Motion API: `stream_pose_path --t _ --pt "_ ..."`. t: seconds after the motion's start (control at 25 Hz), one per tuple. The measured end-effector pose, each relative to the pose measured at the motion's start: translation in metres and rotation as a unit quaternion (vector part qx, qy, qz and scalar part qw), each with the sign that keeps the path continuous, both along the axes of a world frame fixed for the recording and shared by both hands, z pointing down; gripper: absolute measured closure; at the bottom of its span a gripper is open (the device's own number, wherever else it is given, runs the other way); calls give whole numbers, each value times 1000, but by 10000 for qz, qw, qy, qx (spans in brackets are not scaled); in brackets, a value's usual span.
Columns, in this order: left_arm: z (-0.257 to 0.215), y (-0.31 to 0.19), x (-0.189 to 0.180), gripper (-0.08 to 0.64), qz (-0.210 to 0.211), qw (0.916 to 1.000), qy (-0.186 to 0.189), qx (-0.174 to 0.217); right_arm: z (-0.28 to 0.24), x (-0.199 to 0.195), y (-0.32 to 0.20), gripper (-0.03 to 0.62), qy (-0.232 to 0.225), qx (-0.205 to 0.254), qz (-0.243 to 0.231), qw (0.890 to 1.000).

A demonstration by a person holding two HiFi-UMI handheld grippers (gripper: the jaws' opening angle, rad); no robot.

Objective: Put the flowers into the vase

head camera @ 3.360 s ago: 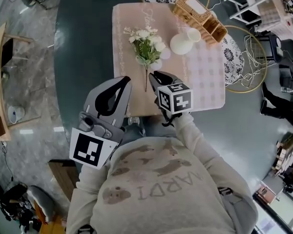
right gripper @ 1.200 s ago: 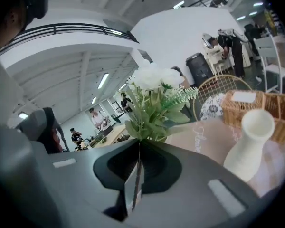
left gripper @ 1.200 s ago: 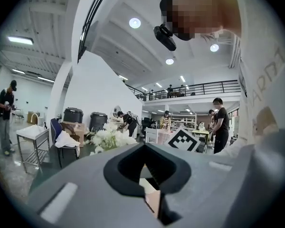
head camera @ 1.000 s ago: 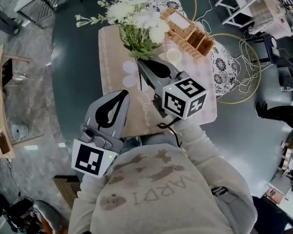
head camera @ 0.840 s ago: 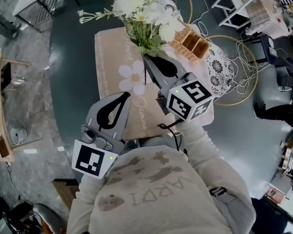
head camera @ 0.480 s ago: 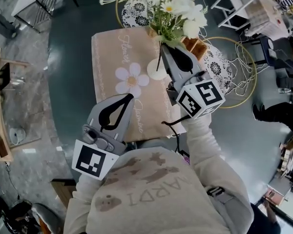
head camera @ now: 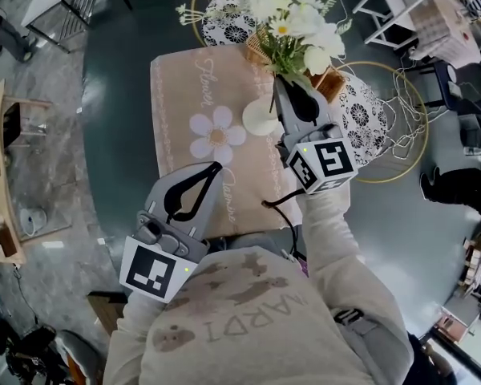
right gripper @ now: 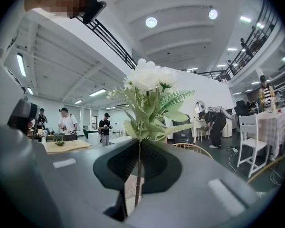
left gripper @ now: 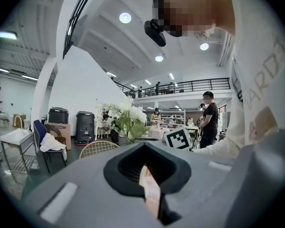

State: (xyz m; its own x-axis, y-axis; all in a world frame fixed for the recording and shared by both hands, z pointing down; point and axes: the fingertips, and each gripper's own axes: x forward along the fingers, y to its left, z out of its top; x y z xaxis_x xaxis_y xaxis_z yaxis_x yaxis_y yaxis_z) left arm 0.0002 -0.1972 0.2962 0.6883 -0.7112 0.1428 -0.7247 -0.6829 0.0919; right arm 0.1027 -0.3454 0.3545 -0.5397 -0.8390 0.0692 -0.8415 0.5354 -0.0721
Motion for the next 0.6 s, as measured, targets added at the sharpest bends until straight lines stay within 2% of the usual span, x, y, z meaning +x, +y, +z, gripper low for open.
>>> stream_pose_path --t 0.48,0.6 --pt "11 -14 6 560 24 9997 -190 -150 44 9 5 552 194 -39 163 9997" --pt "12 -18 7 560 18 9996 -221 -187 55 9 7 552 409 -9 183 9990"
